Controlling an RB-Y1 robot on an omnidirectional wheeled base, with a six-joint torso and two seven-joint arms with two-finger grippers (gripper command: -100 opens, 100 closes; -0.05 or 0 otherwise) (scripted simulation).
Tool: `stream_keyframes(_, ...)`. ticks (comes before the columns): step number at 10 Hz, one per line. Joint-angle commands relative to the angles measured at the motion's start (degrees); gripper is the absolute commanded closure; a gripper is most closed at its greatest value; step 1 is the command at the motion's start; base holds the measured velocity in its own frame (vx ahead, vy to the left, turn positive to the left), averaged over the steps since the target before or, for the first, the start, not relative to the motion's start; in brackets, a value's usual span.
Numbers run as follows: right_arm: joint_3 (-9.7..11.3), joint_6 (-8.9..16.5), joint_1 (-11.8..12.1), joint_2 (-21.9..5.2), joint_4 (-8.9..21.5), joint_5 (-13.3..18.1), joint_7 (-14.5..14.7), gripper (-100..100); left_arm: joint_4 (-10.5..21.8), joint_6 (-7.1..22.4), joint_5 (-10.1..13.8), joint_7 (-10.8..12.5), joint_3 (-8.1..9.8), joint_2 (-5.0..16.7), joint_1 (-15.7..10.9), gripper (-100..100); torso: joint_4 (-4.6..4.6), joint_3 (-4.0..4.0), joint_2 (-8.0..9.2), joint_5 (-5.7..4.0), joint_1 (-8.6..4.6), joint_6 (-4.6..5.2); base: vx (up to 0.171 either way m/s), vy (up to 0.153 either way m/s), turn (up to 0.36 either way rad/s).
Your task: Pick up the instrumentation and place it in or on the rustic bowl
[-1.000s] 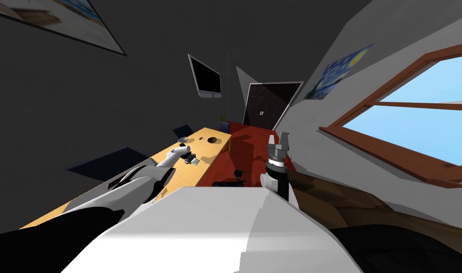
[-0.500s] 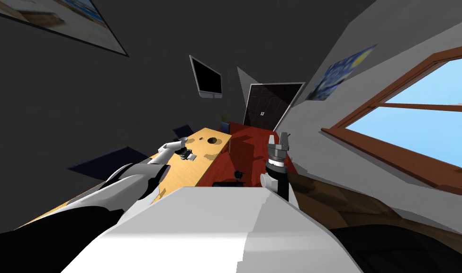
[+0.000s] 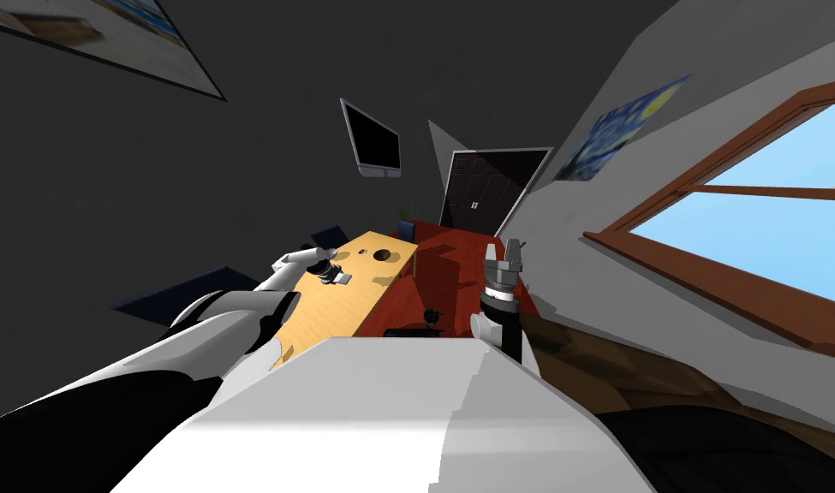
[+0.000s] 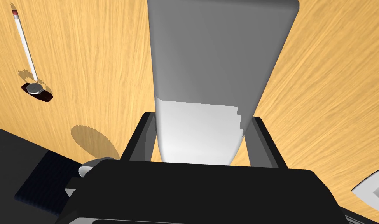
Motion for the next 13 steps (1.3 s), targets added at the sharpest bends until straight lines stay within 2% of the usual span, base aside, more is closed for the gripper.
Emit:
stream_keyframes(1,0.0,0.0,0.0,0.0,0.0,0.0,0.0,0,0.57,0.39,0.49,0.31,0.25,0.39,-0.26,100,0.0,0.0,0.0,0.0,0.0,0.0,0.005,-0.02,0.022)
stream_keyframes(13,0.0,0.0,0.0,0.0,0.0,0.0,0.0,0,1.22,1.63,1.82,0.92,0.87,1.58,-0.95,100,-0.04,-0.06,-0.1,-0.04,-0.09,0.24,0.021,-0.012,0.002)
